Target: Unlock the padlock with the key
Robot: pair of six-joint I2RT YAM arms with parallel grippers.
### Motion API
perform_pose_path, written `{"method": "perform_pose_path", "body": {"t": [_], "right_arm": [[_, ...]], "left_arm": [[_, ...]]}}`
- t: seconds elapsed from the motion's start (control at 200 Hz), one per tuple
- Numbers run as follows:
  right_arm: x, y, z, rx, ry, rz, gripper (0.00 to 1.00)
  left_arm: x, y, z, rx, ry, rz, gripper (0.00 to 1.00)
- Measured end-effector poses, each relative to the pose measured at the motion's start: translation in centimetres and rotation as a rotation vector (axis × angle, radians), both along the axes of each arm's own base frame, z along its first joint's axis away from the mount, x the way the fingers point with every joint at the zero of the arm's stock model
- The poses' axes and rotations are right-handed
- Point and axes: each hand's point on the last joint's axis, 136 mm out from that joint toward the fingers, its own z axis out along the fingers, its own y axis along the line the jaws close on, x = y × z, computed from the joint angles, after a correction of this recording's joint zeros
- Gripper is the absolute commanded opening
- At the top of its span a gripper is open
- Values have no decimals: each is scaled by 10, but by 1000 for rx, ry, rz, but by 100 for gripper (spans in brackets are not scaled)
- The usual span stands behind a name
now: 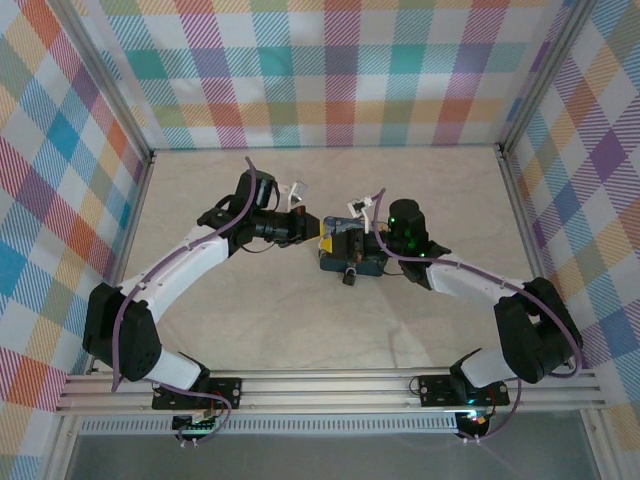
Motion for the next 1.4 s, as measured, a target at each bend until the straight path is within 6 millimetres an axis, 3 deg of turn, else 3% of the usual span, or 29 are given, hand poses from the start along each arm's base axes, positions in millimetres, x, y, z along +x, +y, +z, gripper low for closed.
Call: {"method": "perform_pose_path", "body": {"t": [0.12, 0.18, 0.35, 0.54, 1.155, 1.405], "right_arm": [[0, -1, -2, 0, -2, -3, 0], [-1, -1, -2, -1, -7, 5, 0], [-9, -2, -12, -33, -6, 42, 0], [-16, -4, -20, -86, -7, 80, 0], [-20, -10, -8, -54, 10, 176, 0], [-21, -10, -6, -44, 17, 194, 0]], "left_arm": [[0, 1, -1, 2, 5, 5, 24], [4, 4, -2, 6, 8, 23, 30], [13, 16, -5, 26, 4, 59, 31], [5, 16, -7, 47, -7, 4, 31], [-25, -4, -6, -6, -26, -193, 28], [-27, -9, -4, -25, -30, -216, 20]]}}
